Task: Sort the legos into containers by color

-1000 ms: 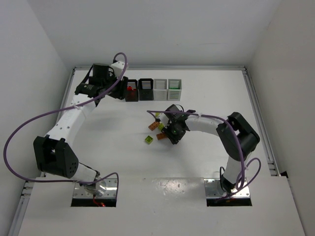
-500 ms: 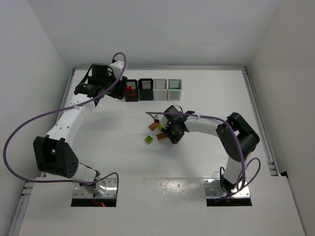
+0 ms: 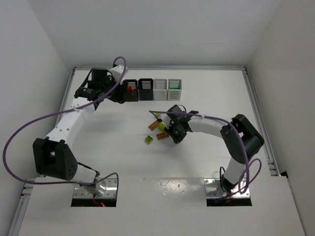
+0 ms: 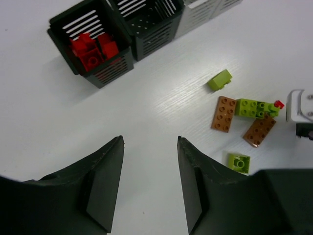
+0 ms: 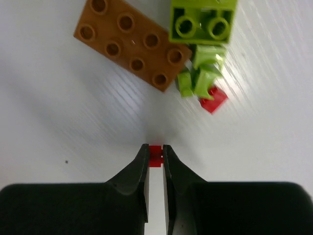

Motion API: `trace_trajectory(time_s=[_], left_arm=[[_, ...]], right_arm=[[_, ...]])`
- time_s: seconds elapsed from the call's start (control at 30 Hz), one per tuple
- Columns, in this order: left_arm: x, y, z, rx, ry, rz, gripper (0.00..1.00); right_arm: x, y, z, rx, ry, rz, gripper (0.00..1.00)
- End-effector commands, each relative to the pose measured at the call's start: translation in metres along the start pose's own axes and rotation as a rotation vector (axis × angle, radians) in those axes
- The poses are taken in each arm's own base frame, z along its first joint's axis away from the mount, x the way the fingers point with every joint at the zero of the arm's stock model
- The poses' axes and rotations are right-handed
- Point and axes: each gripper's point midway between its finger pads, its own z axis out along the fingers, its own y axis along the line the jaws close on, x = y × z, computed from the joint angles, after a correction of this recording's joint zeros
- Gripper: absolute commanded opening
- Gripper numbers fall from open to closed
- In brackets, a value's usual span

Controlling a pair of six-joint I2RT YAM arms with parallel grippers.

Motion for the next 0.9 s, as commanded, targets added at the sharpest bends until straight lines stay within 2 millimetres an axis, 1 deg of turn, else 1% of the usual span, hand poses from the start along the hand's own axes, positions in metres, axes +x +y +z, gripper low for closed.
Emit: trace_trajectory(time_s=[0.0, 0.03, 0.07, 0.1, 0.13, 0.17, 0.2, 0.23, 0.27, 0.3, 0.33, 0.37, 0.4, 0.43, 0.47, 0.5, 0.53, 0.57, 0.6, 0.63, 0.67, 0.7, 0.73, 0.77, 0.8, 0.83, 0.87], left_arm=[[-0.013, -0.021, -0.011, 0.104, -0.089, 0.027, 0.54], [-0.009, -0.027, -0.01, 0.138, -0.085, 0.025, 0.54], [-0.01, -0.035, -0.01, 0.163, -0.095, 0.052, 0.54], [-0.005, -0.05, -0.007, 0.202, -0.082, 0.074, 0.54], [-0.005, -0.059, -0.007, 0.231, -0.084, 0.095, 0.54], [-0.001, -0.067, -0.006, 0.256, -0.074, 0.101, 0.54], [-0.001, -0.08, -0.005, 0.284, -0.073, 0.128, 0.54], [0.004, -0.089, -0.004, 0.313, -0.063, 0.134, 0.54], [0.008, -0.097, 0.0, 0.341, -0.051, 0.149, 0.54], [0.008, -0.104, 0.0, 0.356, -0.049, 0.159, 0.54], [0.017, -0.117, 0.006, 0.39, -0.023, 0.18, 0.54], [0.021, -0.124, 0.009, 0.406, -0.011, 0.187, 0.54], [0.028, -0.132, 0.015, 0.426, 0.016, 0.191, 0.54], [0.035, -0.149, 0.019, 0.462, 0.032, 0.212, 0.54], [0.041, -0.157, 0.023, 0.476, 0.048, 0.232, 0.54], [0.051, -0.166, 0.03, 0.498, 0.083, 0.238, 0.53], [0.06, -0.179, 0.035, 0.504, 0.108, 0.277, 0.53], [0.061, -0.187, 0.04, 0.511, 0.111, 0.294, 0.53], [0.07, -0.194, 0.045, 0.529, 0.134, 0.311, 0.52], [0.074, -0.207, 0.054, 0.555, 0.158, 0.327, 0.52], [0.08, -0.218, 0.063, 0.576, 0.179, 0.347, 0.5], [0.082, -0.221, 0.068, 0.576, 0.188, 0.364, 0.5], [0.08, -0.232, 0.07, 0.594, 0.185, 0.38, 0.5], [0.081, -0.235, 0.075, 0.587, 0.189, 0.399, 0.5], [0.088, -0.235, 0.086, 0.562, 0.215, 0.409, 0.49], [0.088, -0.238, 0.091, 0.552, 0.22, 0.419, 0.49], [0.08, -0.245, 0.095, 0.544, 0.204, 0.436, 0.48]], right_arm=[[-0.016, -0.015, -0.033, 0.032, -0.084, 0.062, 0.03], [-0.021, -0.021, -0.041, 0.042, -0.105, 0.088, 0.01], [-0.024, -0.024, -0.046, 0.038, -0.119, 0.111, 0.01], [-0.023, -0.035, -0.051, 0.054, -0.132, 0.155, 0.01], [-0.026, -0.041, -0.059, 0.066, -0.157, 0.169, 0.01], [-0.025, -0.05, -0.063, 0.088, -0.165, 0.196, 0.0], [-0.02, -0.064, -0.065, 0.107, -0.167, 0.238, 0.0], [-0.022, -0.074, -0.073, 0.122, -0.184, 0.27, 0.0], [-0.02, -0.083, -0.077, 0.133, -0.185, 0.295, 0.0], [-0.016, -0.102, -0.083, 0.16, -0.197, 0.358, 0.0], [-0.014, -0.111, -0.087, 0.163, -0.205, 0.386, 0.0], [-0.01, -0.119, -0.089, 0.166, -0.209, 0.421, 0.0], [-0.001, -0.136, -0.096, 0.19, -0.21, 0.474, 0.0], [0.002, -0.141, -0.097, 0.186, -0.216, 0.506, 0.0], [0.003, -0.148, -0.101, 0.188, -0.23, 0.524, 0.0], [0.009, -0.159, -0.106, 0.204, -0.23, 0.559, 0.0], [0.012, -0.161, -0.105, 0.185, -0.233, 0.587, 0.0], [0.012, -0.166, -0.108, 0.186, -0.247, 0.601, 0.0], [0.013, -0.172, -0.109, 0.184, -0.251, 0.627, 0.0], [0.018, -0.179, -0.111, 0.187, -0.257, 0.652, 0.0], [0.018, -0.186, -0.117, 0.191, -0.276, 0.668, 0.0], [0.018, -0.188, -0.117, 0.181, -0.276, 0.676, 0.0], [0.02, -0.189, -0.115, 0.172, -0.271, 0.686, 0.0], [0.023, -0.189, -0.115, 0.164, -0.268, 0.697, 0.0], [0.023, -0.189, -0.115, 0.164, -0.268, 0.697, 0.0], [0.022, -0.188, -0.115, 0.156, -0.271, 0.696, 0.0], [0.023, -0.193, -0.117, 0.164, -0.28, 0.703, 0.0]])
